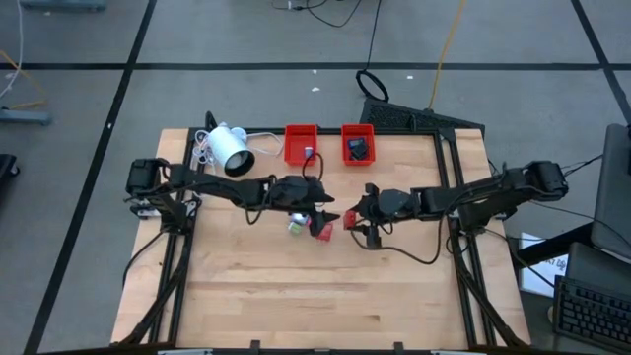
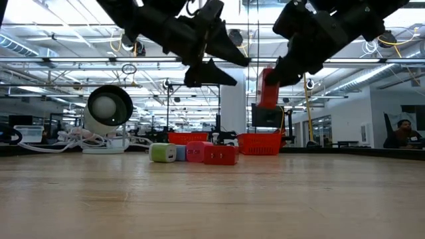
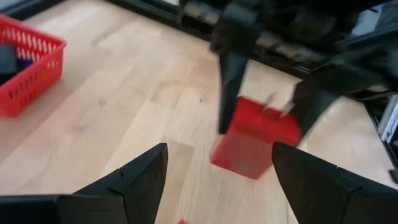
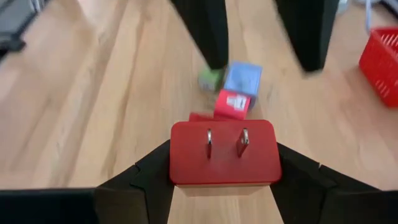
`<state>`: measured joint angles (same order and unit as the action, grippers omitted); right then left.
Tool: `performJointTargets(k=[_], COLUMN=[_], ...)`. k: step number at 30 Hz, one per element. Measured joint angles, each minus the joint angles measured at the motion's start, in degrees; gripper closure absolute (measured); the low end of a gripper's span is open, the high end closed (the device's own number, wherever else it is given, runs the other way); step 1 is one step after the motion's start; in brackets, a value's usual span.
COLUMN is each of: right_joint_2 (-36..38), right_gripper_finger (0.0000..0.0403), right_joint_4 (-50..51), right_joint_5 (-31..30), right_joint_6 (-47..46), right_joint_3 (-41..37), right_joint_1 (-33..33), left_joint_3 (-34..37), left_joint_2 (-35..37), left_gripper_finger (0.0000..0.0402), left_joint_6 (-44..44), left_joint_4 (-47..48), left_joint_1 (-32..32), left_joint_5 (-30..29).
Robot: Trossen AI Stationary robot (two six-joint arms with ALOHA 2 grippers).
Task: Pick & Place Office items
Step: Put the bottom red charger adapter into the left red bin
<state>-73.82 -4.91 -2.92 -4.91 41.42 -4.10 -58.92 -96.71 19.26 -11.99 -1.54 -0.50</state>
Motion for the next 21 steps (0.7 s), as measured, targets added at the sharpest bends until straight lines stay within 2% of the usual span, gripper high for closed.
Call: performJointTargets(k=[8,10,16,21], right_joint_2=[-0.18,-0.94,-1.18,-1.19], right_gripper_finger=[0.0197,0.0197,0.0197,0.0197], right_joint_4=[1.28,0.81,0.5,-3.55], right_joint_5=[0.2,1.47,14.86,24.04], right_joint_6=[0.02,0.03,1.3,1.69], right_joint_3=[0.05,0.1,0.1,0.06], right_joint_1=[-0.11,-0.1,-0.15,-0.46], left_joint_3=[-1.28,-1.34,-1.35,-1.33], left_joint_2=[-0.01,-0.01,-0.03,-0.03], left_gripper_finger=[0.011,0.011,0.011,0.011], left_joint_6=[-4.14,-8.1,-31.27,-37.34], left_joint_4=[-1.69,-2.38,-1.22,-3.59], left_joint_1=[1.52,2.36,5.84,7.78], left_joint_5=[5.07,4.97,3.43,6.55])
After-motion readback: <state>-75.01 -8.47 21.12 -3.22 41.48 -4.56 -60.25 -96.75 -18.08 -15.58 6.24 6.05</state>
